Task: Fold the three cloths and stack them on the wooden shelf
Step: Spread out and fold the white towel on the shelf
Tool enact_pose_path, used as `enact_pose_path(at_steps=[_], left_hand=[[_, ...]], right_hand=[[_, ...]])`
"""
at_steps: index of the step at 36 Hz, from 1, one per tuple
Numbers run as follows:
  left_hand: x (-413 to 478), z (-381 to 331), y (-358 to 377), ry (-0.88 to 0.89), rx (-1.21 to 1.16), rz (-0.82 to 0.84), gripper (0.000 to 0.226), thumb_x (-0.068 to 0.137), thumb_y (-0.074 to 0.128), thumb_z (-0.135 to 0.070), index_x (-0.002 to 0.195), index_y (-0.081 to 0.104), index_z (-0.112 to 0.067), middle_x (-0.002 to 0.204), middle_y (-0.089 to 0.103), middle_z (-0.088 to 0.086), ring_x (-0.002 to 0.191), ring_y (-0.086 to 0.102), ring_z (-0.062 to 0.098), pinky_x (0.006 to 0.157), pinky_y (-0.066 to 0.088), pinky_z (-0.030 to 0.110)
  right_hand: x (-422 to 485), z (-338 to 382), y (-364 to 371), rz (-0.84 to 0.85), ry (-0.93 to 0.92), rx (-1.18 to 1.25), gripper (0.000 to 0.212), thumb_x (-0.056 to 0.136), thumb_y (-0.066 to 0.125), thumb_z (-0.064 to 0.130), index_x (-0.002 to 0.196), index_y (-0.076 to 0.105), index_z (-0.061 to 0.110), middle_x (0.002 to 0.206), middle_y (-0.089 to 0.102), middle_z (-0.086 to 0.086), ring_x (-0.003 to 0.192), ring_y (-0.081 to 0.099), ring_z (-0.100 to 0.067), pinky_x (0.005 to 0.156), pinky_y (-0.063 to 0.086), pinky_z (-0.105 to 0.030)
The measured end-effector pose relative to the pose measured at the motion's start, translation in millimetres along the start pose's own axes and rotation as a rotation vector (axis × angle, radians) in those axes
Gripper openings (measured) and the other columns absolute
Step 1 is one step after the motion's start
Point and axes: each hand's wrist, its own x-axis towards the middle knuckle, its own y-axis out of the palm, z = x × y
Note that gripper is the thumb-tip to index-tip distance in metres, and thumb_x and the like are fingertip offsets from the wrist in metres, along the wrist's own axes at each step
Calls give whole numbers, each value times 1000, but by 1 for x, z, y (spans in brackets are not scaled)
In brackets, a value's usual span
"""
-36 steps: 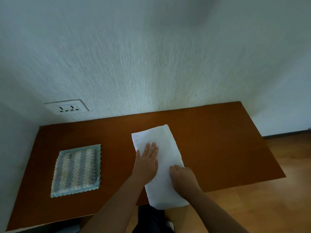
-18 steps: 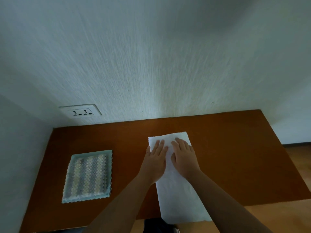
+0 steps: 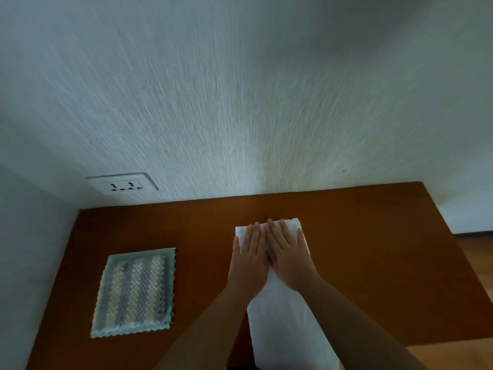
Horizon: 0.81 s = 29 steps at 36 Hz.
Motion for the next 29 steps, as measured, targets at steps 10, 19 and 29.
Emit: enact_pose_path(at_steps=[10, 19, 29], left_hand=[[-6, 17, 16, -113, -34, -72, 59, 99, 5, -44, 141, 32, -11, 147, 38, 9, 144, 7, 20, 97, 35, 55], [-15, 31, 16, -169, -45, -87, 59, 99, 6, -43, 139, 34, -9, 144, 43, 10, 134, 35, 26, 91, 45, 57], [-49, -15, 30, -55, -113, -188, 55, 101, 5, -36, 140, 30, -8, 146, 36, 14, 142, 7, 24, 101, 29, 55]], right_hand=[[-1, -17, 7, 46, 55, -16, 60, 99, 5, 47, 146, 24, 17, 149, 34, -5, 137, 25, -26, 95, 36, -58], [-7, -27, 6, 25, 104, -44, 65, 98, -1, 48, 144, 27, 13, 151, 30, -7, 136, 32, -30, 97, 36, -57], [-61, -4, 31, -122, -9, 16, 57, 100, 7, 42, 150, 4, 15, 156, 13, -7, 143, 3, -26, 116, 10, -52]])
